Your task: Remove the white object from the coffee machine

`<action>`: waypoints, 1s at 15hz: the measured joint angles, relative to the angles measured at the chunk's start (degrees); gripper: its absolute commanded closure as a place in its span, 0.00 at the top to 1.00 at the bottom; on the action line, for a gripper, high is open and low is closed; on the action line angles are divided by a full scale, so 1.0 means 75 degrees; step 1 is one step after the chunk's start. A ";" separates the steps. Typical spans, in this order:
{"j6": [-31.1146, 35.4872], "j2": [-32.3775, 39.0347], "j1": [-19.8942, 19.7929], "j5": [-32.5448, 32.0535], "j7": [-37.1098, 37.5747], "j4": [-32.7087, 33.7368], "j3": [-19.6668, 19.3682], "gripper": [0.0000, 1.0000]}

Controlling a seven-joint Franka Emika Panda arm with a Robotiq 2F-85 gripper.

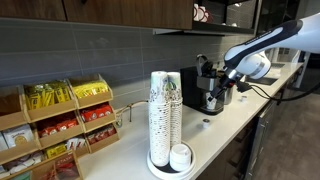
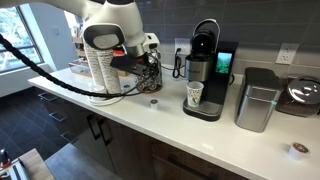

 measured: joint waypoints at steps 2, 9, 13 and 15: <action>-0.0370 -0.0268 0.0030 -0.0250 0.0303 0.0011 -0.0048 1.00; -0.0957 -0.0906 0.0126 -0.1986 0.1336 0.0016 -0.0113 1.00; -0.1099 -0.1150 0.0210 -0.2764 0.1701 -0.0001 -0.0114 1.00; -0.1200 -0.1264 0.0244 -0.3017 0.1817 -0.0010 -0.0115 1.00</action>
